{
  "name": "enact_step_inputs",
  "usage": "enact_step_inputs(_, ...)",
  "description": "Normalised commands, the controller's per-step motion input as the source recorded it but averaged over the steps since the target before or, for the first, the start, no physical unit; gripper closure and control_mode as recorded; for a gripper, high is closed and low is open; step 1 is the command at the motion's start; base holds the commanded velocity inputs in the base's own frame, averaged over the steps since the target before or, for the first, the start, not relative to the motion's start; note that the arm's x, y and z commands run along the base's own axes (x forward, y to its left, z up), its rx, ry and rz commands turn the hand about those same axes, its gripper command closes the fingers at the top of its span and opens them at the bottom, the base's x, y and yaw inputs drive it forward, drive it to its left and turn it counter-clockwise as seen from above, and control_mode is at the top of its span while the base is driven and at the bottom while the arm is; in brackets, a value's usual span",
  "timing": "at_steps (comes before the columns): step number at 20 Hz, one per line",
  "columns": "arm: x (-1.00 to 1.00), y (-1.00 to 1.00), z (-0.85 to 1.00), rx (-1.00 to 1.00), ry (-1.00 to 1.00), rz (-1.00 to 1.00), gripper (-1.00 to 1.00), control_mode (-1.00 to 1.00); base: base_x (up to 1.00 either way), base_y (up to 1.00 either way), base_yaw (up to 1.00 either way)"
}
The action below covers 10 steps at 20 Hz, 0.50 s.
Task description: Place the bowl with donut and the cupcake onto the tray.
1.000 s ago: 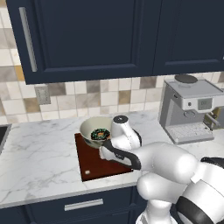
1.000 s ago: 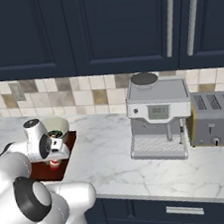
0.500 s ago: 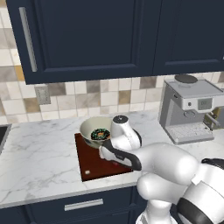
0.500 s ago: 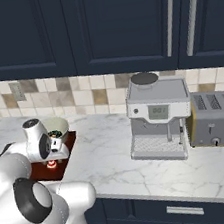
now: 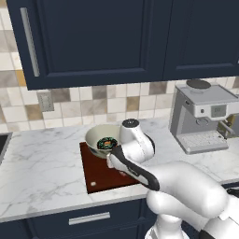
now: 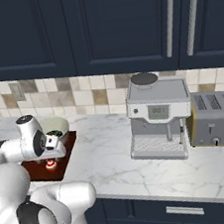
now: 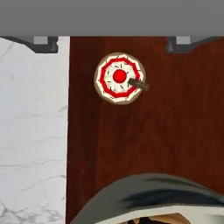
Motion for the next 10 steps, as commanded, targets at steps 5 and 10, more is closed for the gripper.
enact_step_inputs(5, -0.57, -0.39, 0.11, 0.06, 0.00, 0.00, -1.00, -1.00, 0.00, 0.00, 0.00)
enact_step_inputs(10, -0.14, -0.39, 0.21, 0.07, -0.01, -0.01, -1.00, -1.00, 0.00, 0.00, 0.00)
